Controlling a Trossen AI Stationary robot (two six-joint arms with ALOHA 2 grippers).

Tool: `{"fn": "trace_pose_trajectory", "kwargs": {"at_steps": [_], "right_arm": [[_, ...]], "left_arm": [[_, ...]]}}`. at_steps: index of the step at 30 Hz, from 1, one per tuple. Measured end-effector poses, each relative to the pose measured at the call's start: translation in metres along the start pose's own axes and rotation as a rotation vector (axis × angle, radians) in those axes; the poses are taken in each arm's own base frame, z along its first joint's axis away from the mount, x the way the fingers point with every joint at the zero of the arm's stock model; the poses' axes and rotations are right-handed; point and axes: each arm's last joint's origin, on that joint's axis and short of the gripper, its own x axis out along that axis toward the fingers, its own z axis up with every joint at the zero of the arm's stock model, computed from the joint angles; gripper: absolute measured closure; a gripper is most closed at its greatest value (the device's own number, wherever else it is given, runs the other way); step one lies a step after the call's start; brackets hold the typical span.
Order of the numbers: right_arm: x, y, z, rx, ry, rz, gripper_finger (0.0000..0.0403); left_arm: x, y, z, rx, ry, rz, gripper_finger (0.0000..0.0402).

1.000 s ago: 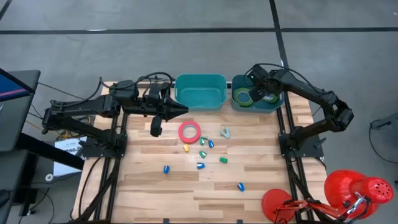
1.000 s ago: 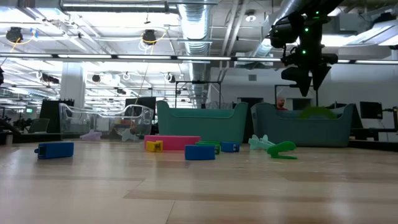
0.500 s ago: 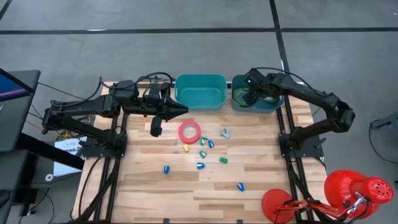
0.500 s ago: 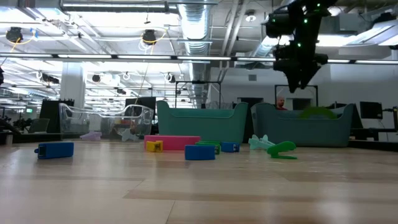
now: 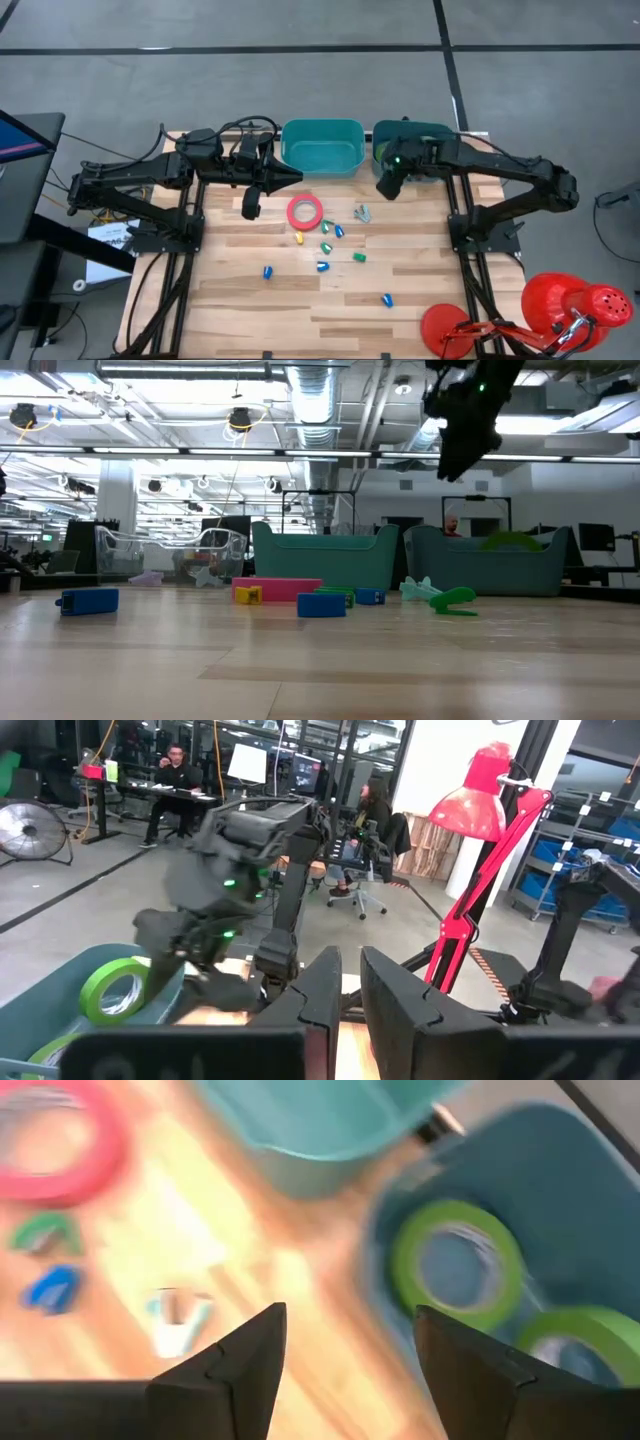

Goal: Pick and place Stapler, Stapler remover, tape
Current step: Put the pink tape into the blue bin

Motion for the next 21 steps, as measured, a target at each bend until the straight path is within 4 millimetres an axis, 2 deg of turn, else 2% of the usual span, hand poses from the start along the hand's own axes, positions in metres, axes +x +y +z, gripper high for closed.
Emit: {"fn": "trace_pose_trajectory", "kwargs": {"at_steps": [8,13,21], "right_arm": [[-0.026,0.037,-0.008,-0.116,-0.127,0.139,0.0209],[-0.042,0.052,-0.013,-0.159,-0.2,0.215,0.0219],[-0.055,0.063,-0.017,-0.187,-0.262,0.274,0.0236]], "left_arm": [[0.0,0.0,0.0,0.001,0.004,0.0,0.0367],[0.0,0.0,-0.001,-0.001,0.012,0.002,0.0362],[0.0,0.002,-0.004,-0.013,0.036,0.056,0.031]]}}
